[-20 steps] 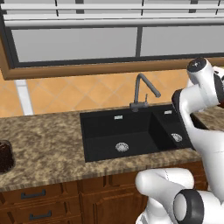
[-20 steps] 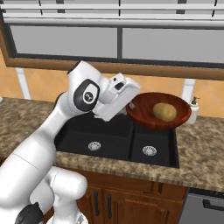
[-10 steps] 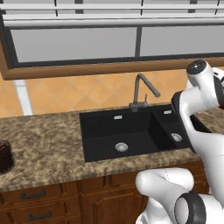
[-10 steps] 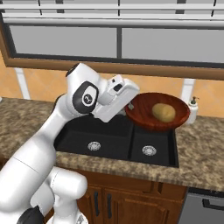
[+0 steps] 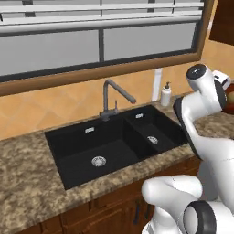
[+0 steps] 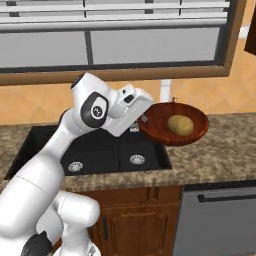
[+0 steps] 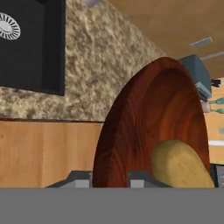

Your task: Pick the potato from the sink and place it in the bowl. Then pick the bowl and place it in the microwave. Then close the microwave door and press the start button.

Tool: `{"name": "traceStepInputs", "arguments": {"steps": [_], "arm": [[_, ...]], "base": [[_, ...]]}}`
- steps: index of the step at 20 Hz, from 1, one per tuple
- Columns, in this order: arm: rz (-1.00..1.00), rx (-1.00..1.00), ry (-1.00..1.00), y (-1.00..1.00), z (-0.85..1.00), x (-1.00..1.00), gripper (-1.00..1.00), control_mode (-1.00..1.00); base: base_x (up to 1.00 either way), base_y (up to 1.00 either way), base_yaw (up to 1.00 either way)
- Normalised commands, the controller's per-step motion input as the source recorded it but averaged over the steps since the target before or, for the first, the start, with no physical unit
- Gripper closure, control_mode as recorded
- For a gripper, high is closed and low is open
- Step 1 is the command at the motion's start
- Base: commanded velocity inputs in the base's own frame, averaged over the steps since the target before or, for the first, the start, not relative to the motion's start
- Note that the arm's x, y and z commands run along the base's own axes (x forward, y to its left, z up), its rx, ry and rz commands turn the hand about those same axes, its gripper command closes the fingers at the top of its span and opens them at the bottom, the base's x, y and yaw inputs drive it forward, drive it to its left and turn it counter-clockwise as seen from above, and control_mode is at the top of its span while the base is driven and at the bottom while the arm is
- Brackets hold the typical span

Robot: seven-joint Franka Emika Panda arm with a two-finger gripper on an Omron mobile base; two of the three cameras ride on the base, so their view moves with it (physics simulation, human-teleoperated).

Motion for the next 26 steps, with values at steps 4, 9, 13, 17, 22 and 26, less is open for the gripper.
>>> {"name": "traceStepInputs", "arguments": {"steps": [4, 9, 13, 17, 22, 26], "arm": [[0.0, 0.0, 0.0, 0.0, 0.0, 0.0, 1.0, 1.0], [0.0, 0.0, 0.0, 0.0, 0.0, 0.0, 1.0, 1.0], [0.0, 0.0, 0.0, 0.0, 0.0, 0.0, 1.0, 1.0], [0.0, 0.0, 0.0, 0.0, 0.0, 0.0, 1.0, 1.0], [0.0, 0.0, 0.0, 0.0, 0.0, 0.0, 1.0, 1.0], [0.0, 0.0, 0.0, 0.0, 0.0, 0.0, 1.0, 1.0]], "base": [[0.0, 0.0, -0.69], [0.0, -0.07, -0.69], [0.0, -0.21, -0.7], [0.0, -0.29, -0.69], [0.07, -0.67, -0.57], [0.41, -0.95, -0.46]]}}
